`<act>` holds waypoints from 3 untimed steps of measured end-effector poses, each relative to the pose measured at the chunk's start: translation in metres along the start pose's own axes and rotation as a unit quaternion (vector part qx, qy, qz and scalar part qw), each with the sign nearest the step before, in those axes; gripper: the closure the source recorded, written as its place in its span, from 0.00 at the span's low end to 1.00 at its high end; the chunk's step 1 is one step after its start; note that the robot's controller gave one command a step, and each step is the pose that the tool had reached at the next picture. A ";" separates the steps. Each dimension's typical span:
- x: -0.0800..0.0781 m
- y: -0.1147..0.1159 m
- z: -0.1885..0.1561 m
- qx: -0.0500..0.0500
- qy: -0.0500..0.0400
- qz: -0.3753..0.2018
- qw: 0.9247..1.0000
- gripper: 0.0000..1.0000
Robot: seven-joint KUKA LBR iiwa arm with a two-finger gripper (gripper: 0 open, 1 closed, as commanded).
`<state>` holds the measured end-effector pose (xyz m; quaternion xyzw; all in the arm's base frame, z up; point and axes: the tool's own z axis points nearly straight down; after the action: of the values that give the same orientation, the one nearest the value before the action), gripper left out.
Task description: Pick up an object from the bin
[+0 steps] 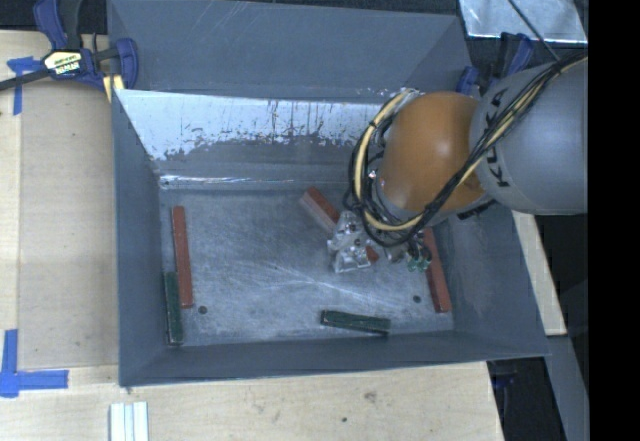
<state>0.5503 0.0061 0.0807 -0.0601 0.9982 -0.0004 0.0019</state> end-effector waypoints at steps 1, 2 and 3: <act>0.001 0.001 0.001 -0.001 0.001 0.001 1.000 0.00; 0.001 0.001 0.001 -0.001 0.001 0.001 1.000 0.00; 0.026 -0.072 0.005 0.002 -0.010 -0.172 0.985 1.00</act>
Offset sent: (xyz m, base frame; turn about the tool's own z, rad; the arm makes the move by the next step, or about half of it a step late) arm 0.0000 0.0000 0.0000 0.0000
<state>0.5334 -0.0685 0.0759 -0.2304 0.9730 -0.0019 0.0119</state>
